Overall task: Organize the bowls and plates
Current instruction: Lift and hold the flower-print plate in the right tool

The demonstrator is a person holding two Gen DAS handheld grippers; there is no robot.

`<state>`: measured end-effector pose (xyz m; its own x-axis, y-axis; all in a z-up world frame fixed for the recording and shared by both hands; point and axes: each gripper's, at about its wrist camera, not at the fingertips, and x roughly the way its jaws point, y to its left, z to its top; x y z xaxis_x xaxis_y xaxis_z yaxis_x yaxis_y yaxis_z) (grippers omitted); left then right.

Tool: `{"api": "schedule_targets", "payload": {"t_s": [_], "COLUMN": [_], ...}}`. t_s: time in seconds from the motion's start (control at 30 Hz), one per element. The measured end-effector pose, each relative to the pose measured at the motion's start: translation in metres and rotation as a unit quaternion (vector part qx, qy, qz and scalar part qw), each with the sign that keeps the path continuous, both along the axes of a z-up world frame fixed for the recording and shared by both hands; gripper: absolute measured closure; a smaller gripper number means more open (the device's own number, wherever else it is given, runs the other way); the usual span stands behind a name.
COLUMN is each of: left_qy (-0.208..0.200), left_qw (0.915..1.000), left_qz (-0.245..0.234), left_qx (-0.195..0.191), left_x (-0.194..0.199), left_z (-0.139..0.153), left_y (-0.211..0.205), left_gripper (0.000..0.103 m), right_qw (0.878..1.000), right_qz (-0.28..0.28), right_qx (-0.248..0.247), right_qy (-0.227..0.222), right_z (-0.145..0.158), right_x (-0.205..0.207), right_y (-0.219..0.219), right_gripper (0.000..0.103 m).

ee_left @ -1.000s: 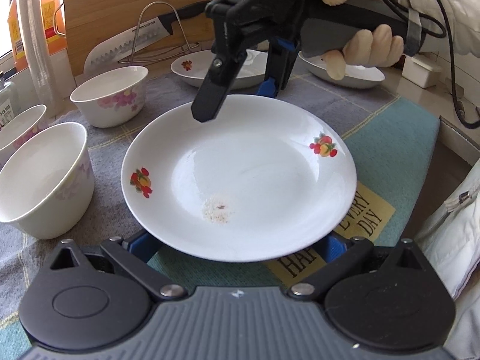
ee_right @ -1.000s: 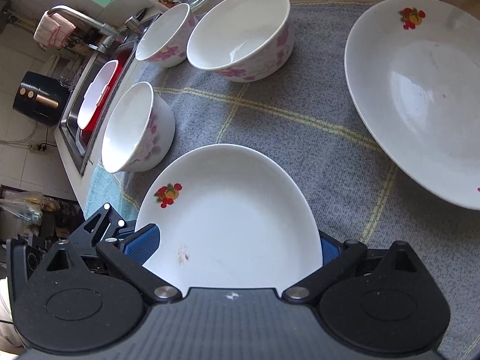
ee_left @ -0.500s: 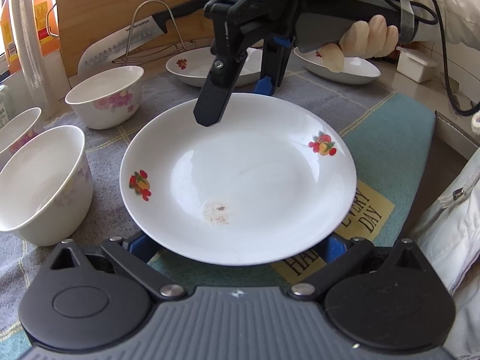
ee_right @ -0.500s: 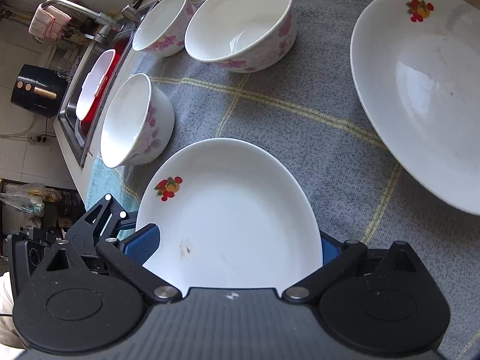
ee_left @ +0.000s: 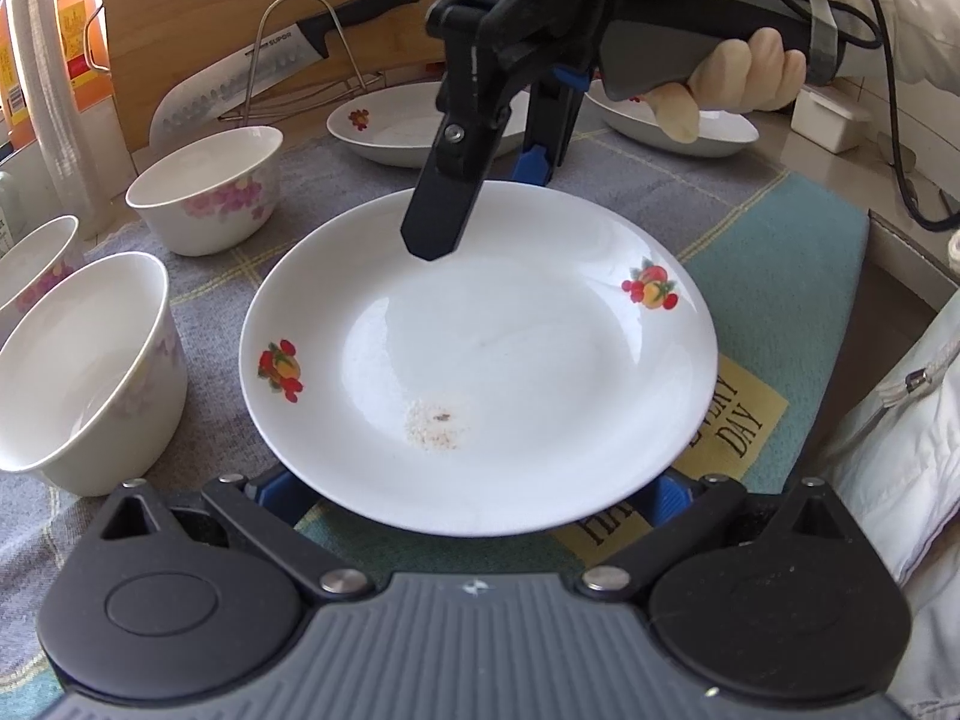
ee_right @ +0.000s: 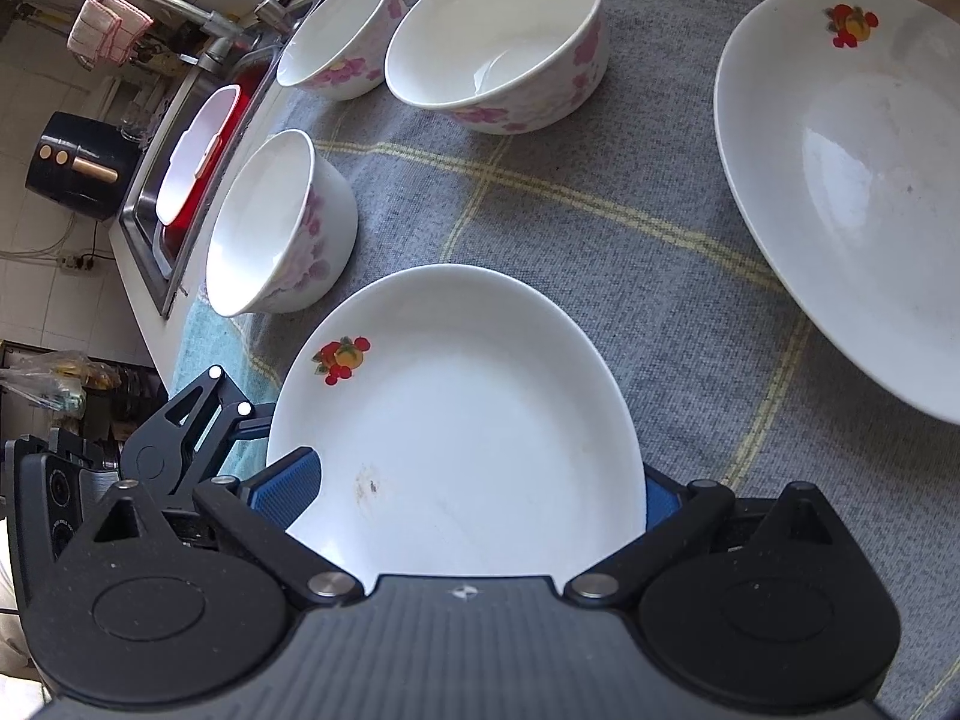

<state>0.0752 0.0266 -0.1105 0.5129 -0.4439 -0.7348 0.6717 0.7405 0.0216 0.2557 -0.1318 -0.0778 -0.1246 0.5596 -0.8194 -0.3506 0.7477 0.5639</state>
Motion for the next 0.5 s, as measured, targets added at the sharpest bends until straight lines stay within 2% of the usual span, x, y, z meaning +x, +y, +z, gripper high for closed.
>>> {"api": "schedule_targets", "payload": {"t_s": [0.2, 0.5], "left_qy": [-0.002, -0.001], "left_qw": [1.0000, 1.0000], "left_qz": [-0.002, -0.002], "left_qx": [0.003, 0.009], "left_x": [-0.0004, -0.0014], "left_z": [0.0005, 0.0031], "left_y": [0.0002, 0.0028], "left_gripper": [0.001, 0.002], "right_qw": [1.000, 1.000], "right_qz": [-0.008, 0.008], "right_qx": [0.013, 0.002], "right_qy": [0.011, -0.003], "right_z": [-0.0021, 0.0023], "right_x": [0.0042, -0.0035], "right_y": [-0.0038, 0.0014], "right_gripper": [0.000, 0.000]}}
